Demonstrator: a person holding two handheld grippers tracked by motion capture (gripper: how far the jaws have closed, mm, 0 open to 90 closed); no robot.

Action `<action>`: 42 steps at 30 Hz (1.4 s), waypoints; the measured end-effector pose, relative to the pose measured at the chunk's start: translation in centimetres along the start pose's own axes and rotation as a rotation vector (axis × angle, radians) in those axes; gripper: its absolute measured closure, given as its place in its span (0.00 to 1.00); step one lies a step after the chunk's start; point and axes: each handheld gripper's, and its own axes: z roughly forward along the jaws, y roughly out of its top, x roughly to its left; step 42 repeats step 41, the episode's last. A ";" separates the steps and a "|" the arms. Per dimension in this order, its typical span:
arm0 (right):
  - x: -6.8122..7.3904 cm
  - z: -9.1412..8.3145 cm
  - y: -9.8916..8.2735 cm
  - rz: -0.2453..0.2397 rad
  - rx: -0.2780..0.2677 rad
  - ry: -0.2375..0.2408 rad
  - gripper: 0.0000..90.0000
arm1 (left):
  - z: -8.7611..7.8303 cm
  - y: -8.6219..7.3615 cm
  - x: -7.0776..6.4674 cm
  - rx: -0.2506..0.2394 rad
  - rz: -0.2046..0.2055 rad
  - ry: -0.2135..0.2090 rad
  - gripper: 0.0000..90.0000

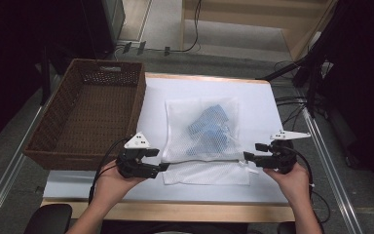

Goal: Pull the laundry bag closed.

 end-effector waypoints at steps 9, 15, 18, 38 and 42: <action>-1.0 0.0 -0.4 0.017 -0.022 -0.033 0.35 | -0.2 -0.3 0.4 0.004 0.007 0.019 0.43; -1.3 0.1 -0.6 0.022 -0.021 -0.053 0.35 | -0.2 -0.3 0.5 0.001 0.004 0.012 0.44; -1.4 0.3 -0.6 0.018 -0.014 -0.056 0.36 | -0.1 -0.3 0.6 0.004 0.009 0.012 0.44; -1.5 0.6 -0.6 0.025 -0.002 -0.078 0.36 | 0.2 -0.5 0.5 0.006 0.002 0.012 0.44; -1.5 0.7 -0.6 0.023 0.001 -0.080 0.36 | 0.3 -0.5 0.5 0.003 0.000 0.003 0.43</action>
